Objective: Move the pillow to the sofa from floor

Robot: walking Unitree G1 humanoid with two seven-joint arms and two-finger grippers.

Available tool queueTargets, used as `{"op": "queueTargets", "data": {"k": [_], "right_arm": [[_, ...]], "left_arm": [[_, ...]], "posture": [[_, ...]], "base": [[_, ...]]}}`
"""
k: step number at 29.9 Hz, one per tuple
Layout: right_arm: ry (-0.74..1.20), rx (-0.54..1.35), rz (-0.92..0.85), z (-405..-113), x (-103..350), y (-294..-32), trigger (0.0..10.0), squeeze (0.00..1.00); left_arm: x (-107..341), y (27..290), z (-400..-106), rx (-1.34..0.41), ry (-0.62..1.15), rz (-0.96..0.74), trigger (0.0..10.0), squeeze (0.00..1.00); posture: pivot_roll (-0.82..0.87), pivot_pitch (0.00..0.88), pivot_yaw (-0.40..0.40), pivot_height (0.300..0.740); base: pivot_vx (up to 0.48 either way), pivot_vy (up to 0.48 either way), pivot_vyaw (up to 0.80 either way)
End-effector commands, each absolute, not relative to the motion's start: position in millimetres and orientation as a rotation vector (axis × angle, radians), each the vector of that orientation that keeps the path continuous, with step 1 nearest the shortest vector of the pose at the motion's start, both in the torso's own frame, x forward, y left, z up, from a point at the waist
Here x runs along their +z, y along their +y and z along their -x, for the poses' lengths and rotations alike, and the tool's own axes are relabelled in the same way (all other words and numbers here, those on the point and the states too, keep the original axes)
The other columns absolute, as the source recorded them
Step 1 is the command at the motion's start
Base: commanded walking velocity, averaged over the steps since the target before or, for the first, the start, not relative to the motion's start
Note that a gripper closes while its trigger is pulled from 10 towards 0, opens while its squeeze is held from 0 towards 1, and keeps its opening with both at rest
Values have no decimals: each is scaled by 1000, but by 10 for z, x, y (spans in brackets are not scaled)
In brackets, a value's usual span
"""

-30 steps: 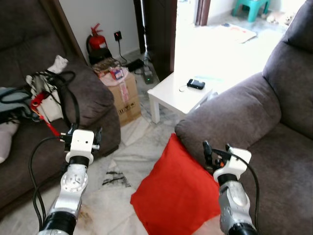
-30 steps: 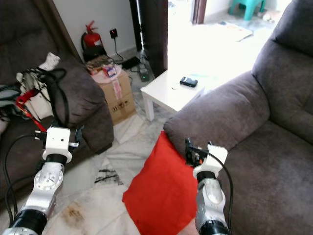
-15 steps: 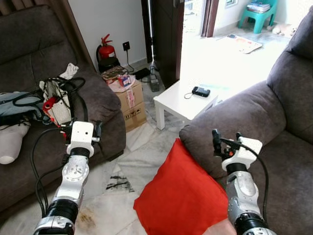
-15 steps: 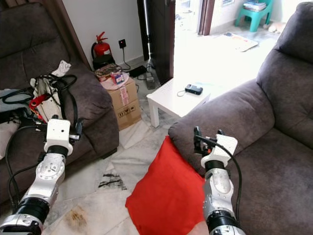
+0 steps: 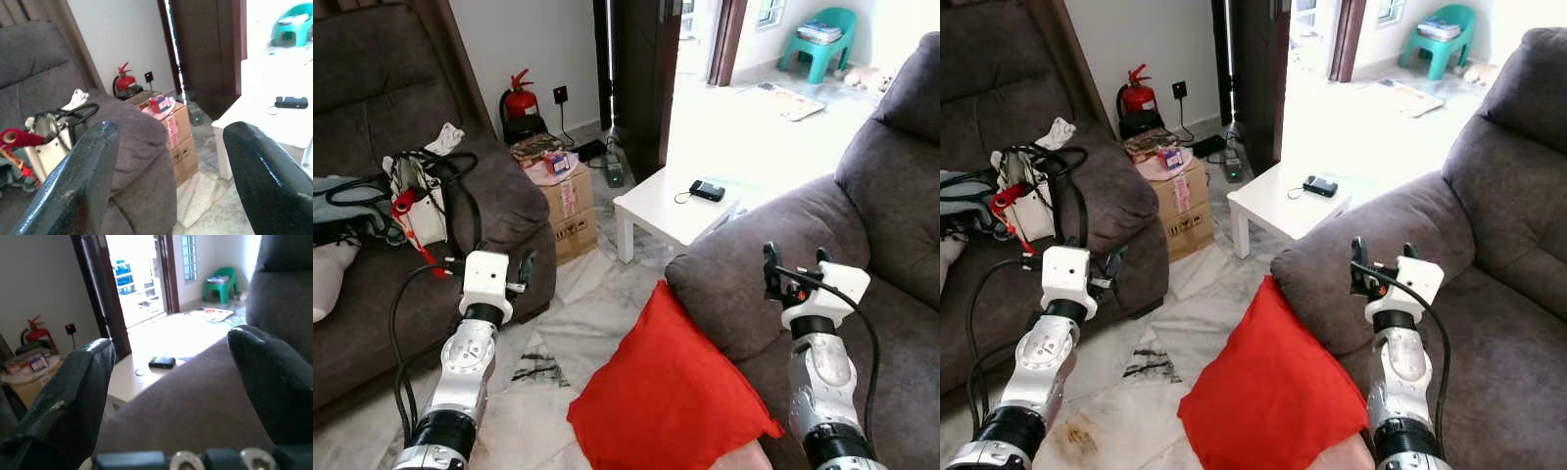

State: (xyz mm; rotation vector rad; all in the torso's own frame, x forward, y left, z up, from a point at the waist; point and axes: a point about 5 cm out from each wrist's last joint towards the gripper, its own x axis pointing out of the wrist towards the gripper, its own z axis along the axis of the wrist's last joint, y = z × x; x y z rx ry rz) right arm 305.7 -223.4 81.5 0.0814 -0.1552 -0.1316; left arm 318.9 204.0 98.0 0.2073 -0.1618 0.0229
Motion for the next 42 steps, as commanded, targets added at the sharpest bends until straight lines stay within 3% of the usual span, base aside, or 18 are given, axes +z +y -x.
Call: {"op": "queueTargets", "data": {"k": [1,12,22,42], "right_arm": [[-160,-123,-86,-3050,835,-2217,10000,0],[-94,-90,-83,-2847,649,-2127,10000,0],[-67,-33,-74,-2899,686,-2040,10000,0],[-39,-18,-90,-2910,706,-1985,10000,0]], "left_arm": [[983,2090,-3176,44,-158,-181,10000,0],[977,2115,-3117,60,-167,-204,10000,0],[954,2161,-2989,87,-174,-213,10000,0],[964,2134,-2969,77,-146,-215,10000,0]], "posture": [[6,69,50,740],[24,90,21,740],[67,134,-16,740],[53,160,-6,612]], "base": [[0,0,0],[0,0,0],[0,0,0],[0,0,0]]}}
